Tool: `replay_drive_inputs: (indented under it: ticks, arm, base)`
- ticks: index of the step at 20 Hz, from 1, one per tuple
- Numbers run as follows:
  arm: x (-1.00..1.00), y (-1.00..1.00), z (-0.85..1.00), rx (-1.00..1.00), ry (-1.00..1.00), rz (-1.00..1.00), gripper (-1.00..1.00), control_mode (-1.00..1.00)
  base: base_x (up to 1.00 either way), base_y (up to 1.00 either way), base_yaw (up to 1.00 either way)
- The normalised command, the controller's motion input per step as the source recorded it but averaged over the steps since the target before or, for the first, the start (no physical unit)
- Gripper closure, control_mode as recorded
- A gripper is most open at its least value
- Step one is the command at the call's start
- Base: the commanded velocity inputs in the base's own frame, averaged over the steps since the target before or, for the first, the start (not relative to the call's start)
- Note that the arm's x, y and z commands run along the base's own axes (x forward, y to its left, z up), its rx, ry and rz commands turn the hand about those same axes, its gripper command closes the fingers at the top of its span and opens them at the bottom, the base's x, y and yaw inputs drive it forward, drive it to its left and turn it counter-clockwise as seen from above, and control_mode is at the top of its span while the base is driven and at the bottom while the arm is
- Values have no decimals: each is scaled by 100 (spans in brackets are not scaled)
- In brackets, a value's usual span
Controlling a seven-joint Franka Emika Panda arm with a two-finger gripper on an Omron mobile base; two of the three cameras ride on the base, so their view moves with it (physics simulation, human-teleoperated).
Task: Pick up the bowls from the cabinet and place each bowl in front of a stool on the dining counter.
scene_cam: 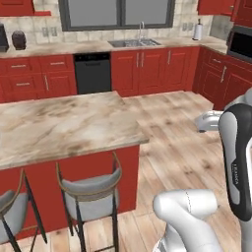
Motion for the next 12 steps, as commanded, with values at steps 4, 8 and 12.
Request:
replay_drive_inputs:
  ticks: [4, 8, 12]
  arm:
    - [0, 0, 0, 0, 0, 0, -100, 100]
    - [0, 0, 0, 0, 0, 0, -100, 100]
    - [0, 0, 0, 0, 0, 0, -100, 100]
  base:
    - [52, -100, -12]
    - [79, -100, -10]
    - [100, -100, -11]
